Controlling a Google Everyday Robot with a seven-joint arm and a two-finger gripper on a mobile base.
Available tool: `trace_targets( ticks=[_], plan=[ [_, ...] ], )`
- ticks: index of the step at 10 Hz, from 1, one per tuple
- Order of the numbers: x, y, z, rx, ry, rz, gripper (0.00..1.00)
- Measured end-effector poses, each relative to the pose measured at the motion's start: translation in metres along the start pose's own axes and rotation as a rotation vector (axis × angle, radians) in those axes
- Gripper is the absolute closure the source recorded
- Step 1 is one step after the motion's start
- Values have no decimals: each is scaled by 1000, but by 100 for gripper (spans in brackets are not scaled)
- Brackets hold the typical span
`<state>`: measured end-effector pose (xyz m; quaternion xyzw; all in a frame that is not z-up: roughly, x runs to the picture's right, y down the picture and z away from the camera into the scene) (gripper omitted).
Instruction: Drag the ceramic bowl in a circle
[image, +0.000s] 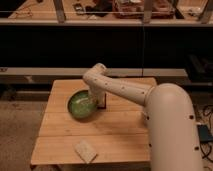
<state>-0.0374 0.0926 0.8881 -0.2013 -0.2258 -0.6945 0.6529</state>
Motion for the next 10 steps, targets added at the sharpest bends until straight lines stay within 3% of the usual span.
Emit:
trace_targets(
  ticks=[2, 4, 8, 10],
  plan=[
    [-50, 4, 2, -39, -36, -67, 100],
    [-80, -9, 2, -52, -44, -131, 100],
    [-115, -88, 8, -12, -44, -321, 100],
    [-122, -132, 15, 21, -51, -404, 100]
  ],
)
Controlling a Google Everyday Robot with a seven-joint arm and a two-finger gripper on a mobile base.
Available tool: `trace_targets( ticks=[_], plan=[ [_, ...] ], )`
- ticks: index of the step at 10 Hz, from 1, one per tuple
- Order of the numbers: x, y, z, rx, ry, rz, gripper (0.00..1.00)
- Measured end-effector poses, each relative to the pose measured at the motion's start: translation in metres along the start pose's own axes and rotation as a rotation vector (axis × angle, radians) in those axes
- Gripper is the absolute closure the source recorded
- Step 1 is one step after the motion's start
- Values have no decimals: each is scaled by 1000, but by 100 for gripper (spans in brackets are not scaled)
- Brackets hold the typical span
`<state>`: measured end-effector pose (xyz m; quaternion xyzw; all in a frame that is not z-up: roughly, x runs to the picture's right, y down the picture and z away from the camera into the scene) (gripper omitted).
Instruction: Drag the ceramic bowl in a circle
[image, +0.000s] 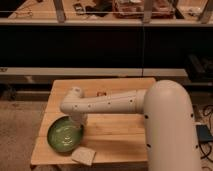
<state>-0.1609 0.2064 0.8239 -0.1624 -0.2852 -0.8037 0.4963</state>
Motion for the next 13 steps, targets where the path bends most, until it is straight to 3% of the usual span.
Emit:
trace_targets(
  ticks=[2, 5, 7, 8, 13],
  plan=[
    [34, -47, -3, 62, 27, -57, 100],
    [91, -68, -24, 119, 87, -40, 100],
    [117, -57, -28, 130, 104, 7, 100],
    [131, -40, -24, 126, 103, 54, 100],
    [151, 29, -13, 147, 71, 247, 100]
  ],
)
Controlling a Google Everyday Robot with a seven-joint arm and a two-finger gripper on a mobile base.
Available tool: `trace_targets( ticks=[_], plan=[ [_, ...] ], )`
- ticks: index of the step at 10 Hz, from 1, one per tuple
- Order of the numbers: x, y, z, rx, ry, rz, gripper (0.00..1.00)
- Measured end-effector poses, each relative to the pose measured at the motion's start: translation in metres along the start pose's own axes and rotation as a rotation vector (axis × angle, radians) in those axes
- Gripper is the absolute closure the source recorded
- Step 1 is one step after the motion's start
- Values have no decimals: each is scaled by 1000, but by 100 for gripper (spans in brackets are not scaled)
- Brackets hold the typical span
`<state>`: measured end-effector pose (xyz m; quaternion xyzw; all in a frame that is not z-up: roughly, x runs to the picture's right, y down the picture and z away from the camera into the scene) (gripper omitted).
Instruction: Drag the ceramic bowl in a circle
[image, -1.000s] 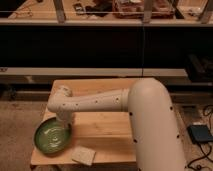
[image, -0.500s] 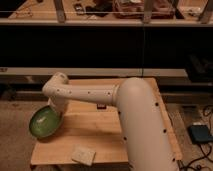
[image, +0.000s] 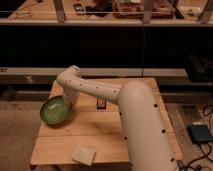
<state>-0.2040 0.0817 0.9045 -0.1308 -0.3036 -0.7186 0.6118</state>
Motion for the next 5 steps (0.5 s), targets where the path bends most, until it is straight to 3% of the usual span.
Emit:
trace_targets(
  ticks=[2, 5],
  plan=[
    [-3, 27, 0, -1, -30, 58, 100],
    [-26, 66, 0, -10, -86, 108, 100]
  ],
)
